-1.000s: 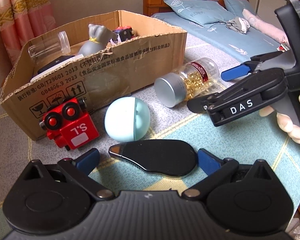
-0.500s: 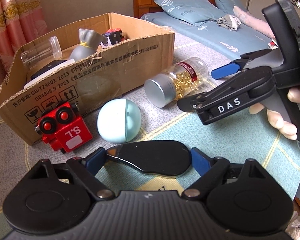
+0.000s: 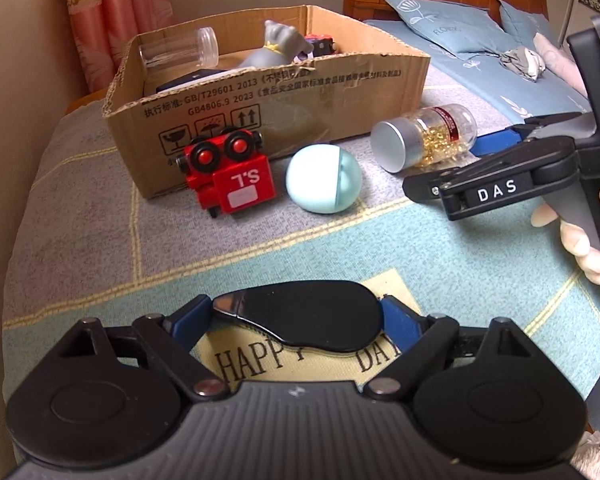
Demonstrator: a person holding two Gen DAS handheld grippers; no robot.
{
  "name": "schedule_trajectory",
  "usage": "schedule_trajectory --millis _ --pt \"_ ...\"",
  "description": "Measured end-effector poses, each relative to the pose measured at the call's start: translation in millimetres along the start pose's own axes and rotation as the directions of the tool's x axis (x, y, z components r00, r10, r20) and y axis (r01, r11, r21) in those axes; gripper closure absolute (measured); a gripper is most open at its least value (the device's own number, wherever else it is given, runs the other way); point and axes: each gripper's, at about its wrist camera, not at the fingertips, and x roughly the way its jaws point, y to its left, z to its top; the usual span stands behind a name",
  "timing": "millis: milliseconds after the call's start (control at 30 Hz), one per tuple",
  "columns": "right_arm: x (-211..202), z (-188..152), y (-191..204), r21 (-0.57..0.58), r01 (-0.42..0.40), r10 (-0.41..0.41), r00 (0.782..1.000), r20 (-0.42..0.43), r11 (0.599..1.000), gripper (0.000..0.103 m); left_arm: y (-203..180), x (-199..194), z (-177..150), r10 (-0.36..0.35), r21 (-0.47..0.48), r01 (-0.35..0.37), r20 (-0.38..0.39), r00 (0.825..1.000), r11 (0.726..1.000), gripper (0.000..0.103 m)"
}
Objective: Organize rigid objects
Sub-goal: 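Close the left tool on the black teardrop object while the right tool grasps the capsule bottle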
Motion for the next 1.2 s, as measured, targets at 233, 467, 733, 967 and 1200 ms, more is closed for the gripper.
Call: schedule_trajectory --millis 233,467,733,967,1200 --pt "2.0 12.9 10.9 0.035 -0.031 0.031 0.999 0.015 0.999 0.000 0.1 0.9 1.5 0.001 0.000 -0.001 0.002 1.000 1.000 0.013" --pt "9.8 26.2 17.4 0.069 0.030 -0.031 0.999 0.008 0.997 0.000 -1.1 0.0 1.3 0.000 0.003 0.000 0.004 1.000 1.000 0.013" --pt "14.0 28.0 21.0 0.051 0.054 -0.053 0.998 -0.018 0.997 0.007 -0.9 0.4 1.5 -0.002 0.006 0.002 -0.002 1.000 1.000 0.013" --pt "5.7 23.1 16.8 0.020 0.020 -0.019 0.999 -0.046 1.000 0.007 1.4 -0.3 4.5 -0.003 -0.004 0.002 -0.025 1.000 1.000 0.014" --pt "-15.9 21.7 11.8 -0.029 -0.036 0.034 0.998 -0.044 0.999 0.007 4.1 -11.0 9.2 0.011 -0.008 -0.011 -0.015 1.000 1.000 0.014"
